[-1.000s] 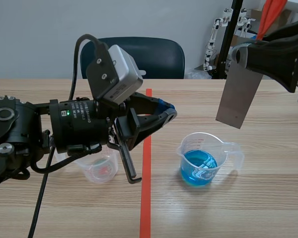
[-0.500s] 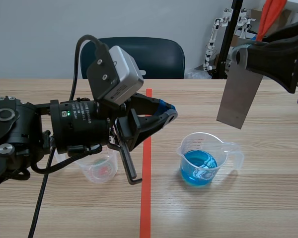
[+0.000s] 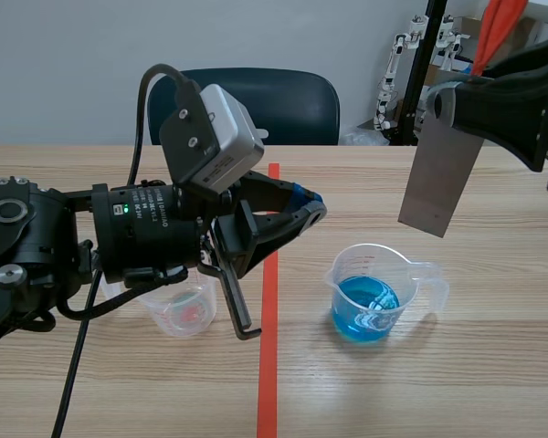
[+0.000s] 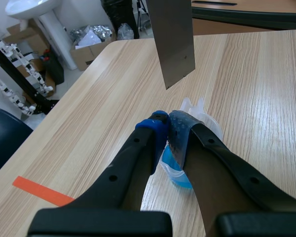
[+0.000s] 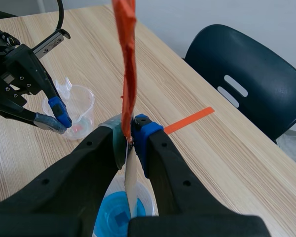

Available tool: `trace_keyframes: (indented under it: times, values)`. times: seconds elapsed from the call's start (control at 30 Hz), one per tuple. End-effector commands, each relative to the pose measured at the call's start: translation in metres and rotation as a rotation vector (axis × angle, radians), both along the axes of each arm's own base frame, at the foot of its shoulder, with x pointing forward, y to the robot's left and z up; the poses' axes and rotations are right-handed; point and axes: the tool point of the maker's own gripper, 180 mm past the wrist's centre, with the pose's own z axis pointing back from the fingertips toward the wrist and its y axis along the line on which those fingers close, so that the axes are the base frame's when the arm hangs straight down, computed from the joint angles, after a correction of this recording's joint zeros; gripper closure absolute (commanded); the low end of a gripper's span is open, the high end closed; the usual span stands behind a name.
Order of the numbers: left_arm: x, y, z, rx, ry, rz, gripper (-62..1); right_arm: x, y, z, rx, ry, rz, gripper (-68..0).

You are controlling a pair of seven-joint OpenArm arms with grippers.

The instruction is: Do the redox reaction experiment. move the plate over the blue solution

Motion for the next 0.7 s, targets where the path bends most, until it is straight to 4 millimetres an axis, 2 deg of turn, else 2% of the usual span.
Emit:
trace_keyframes:
  times: [0.0,0.67]
  values:
    - [0.0017,-0.0028,0.0109,-0.034,-0.018,-0.008,-4.1,0.0,0.0018,0.0129,0.007,-0.034,0.017,-0.6]
    - [0.0016,-0.003,0.0132,-0.051,-0.011,-0.008,-4.1,0.0,0.0018,0.0133,0.01,-0.033,0.017,-0.6]
